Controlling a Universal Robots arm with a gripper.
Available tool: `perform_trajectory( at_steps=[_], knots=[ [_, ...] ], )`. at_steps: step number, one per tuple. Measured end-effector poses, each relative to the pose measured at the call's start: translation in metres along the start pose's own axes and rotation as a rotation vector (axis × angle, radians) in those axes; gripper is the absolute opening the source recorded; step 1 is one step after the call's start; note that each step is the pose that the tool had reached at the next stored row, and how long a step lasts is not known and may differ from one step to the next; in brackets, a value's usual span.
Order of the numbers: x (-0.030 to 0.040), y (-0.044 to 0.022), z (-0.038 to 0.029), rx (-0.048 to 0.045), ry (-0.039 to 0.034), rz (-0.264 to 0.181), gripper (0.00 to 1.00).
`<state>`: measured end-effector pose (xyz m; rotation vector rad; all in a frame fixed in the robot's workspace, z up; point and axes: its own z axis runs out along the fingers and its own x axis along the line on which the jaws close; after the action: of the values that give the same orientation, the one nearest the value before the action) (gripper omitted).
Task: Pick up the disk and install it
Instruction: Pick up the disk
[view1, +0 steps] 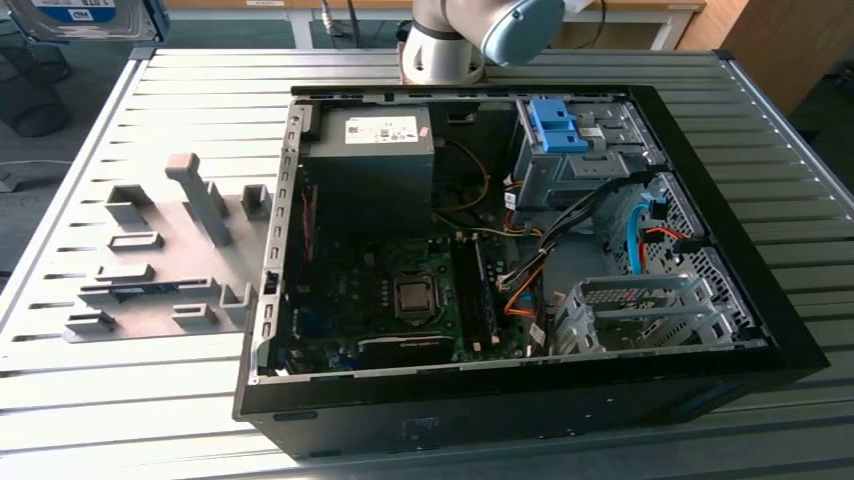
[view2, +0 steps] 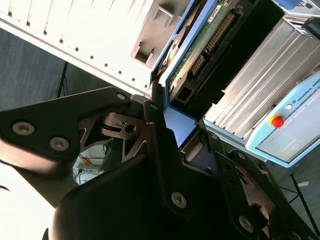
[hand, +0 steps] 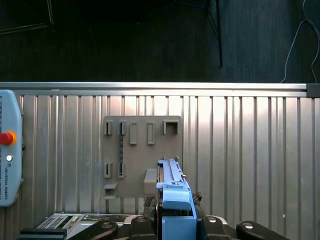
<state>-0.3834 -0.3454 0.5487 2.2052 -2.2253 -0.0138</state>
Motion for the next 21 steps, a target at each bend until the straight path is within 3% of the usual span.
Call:
perform_trajectory(
  at_steps=[21],
  knots=[
    [-0.0001,-0.0129,-0.0001,0.0000,0.0000,0.000,0.37]
  ],
)
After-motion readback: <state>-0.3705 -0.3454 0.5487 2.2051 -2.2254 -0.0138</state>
